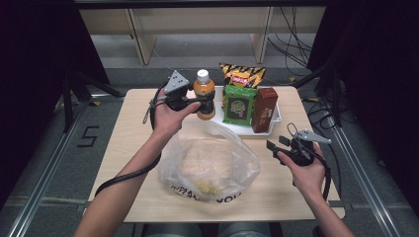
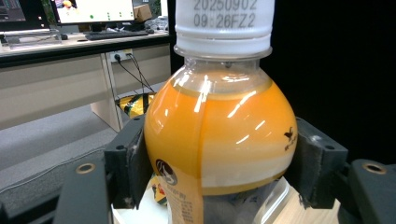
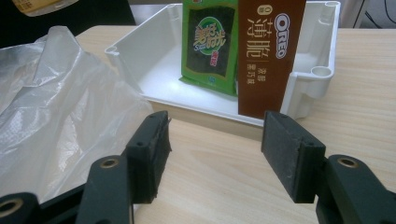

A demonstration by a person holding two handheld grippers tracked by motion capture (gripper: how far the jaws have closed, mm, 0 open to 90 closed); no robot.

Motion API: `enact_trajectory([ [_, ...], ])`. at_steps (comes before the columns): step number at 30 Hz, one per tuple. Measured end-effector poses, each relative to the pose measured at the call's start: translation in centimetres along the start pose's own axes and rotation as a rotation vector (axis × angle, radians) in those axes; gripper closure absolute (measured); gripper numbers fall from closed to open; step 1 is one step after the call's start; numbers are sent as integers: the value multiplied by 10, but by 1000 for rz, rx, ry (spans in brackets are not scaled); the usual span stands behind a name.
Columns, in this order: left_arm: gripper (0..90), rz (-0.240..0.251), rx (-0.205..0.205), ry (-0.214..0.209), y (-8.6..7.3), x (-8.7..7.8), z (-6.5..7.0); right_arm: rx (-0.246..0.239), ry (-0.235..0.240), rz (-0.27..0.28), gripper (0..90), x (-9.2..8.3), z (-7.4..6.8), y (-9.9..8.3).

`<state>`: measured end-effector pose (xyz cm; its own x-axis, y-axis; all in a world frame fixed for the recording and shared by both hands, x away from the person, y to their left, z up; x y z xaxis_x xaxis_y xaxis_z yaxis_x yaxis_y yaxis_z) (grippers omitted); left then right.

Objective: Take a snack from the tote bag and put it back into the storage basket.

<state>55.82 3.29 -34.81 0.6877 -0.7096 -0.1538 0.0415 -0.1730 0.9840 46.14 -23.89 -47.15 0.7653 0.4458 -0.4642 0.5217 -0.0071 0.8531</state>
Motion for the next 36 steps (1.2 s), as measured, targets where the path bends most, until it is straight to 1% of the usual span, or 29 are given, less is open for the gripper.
enact_trajectory([
  [1, 305, -1, -1, 0, 0, 1, -1, 35, 6, -7, 424, 0, -3, -1],
  [2, 305, 0, -3, 2, -1, 3, -2, 12, 6, -1, 424, 1, -1, 0],
  [3, 306, -2, -3, 3, -1, 4, -2, 8, 12, -1, 424, 1, -1, 0],
  [4, 305, -5, 0, 5, -1, 5, -3, 19, 15, -6, 424, 1, -2, -1],
  [5, 306, -3, -3, 4, -1, 7, -4, 8, 12, 2, 424, 1, -1, 0],
  [7, 305, -5, -5, 5, -1, 10, -4, 10, 12, 1, 424, 1, -1, 0],
  [8, 306, -6, 1, 3, -1, 11, -5, 45, 3, 1, 424, 1, -3, 0],
  [9, 305, -8, -1, 5, -1, 12, -5, 42, -3, -8, 424, 0, -2, -1],
  [10, 306, -10, 2, 5, -1, 14, -5, 20, 9, -2, 424, 1, -1, -1],
  [11, 305, -13, 4, 4, -2, 15, -6, 33, -3, -14, 424, -1, -1, -2],
  [12, 305, -12, 3, 3, -1, 17, -6, 37, -2, -6, 424, 0, -1, -2],
  [14, 305, -15, 1, 4, -2, 19, -6, 43, -3, -7, 424, -1, -2, -2],
  [15, 305, -15, 3, 2, -2, 20, -6, 22, 7, 6, 424, 1, 0, -1],
  [17, 305, -15, -2, 1, -2, 22, -6, 55, 5, -7, 424, 0, -3, -2],
  [19, 305, -17, -4, 1, -3, 23, -6, 49, 5, -9, 424, -1, -2, -2],
  [20, 305, -16, -5, 0, -3, 24, -6, 63, 8, -15, 424, -1, -3, -2],
  [21, 305, -18, -2, 0, -3, 24, -7, 65, 4, -7, 424, -1, -3, -2],
  [23, 305, -20, -4, 1, -3, 26, -7, 68, 2, -9, 424, -1, -3, -2],
  [24, 305, -22, -5, 1, -4, 27, -8, 36, 5, 2, 424, 0, -1, -1],
  [25, 305, -25, -4, 1, -5, 28, -8, 42, 5, -6, 424, 0, -1, -2],
  [27, 305, -28, -2, 2, -6, 29, -9, 8, 0, -2, 424, 0, 1, -1],
  [28, 305, -28, -4, 3, -7, 30, -9, 48, 4, -12, 424, -1, -2, -3],
  [29, 305, -31, -3, 2, -7, 31, -9, 50, 5, -13, 424, -1, -2, -3],
  [30, 305, -31, -6, 3, -8, 32, -9, 23, 4, -5, 424, 0, 1, -2],
  [36, 305, -37, -11, 6, -11, 37, -11, 21, 7, -3, 424, 0, 1, -2],
])
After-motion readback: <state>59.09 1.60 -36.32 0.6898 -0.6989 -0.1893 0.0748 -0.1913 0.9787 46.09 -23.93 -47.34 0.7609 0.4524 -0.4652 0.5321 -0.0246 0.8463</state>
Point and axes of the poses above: each handheld gripper's, and its own axes: x roughly forward along the jaws, y roughly out of its top, z roughly to its right, the point moved 8 cm from there along x, roughly forward along the jaws, and after that the axes turned 7 degrees about x, right-handed, at the moved point
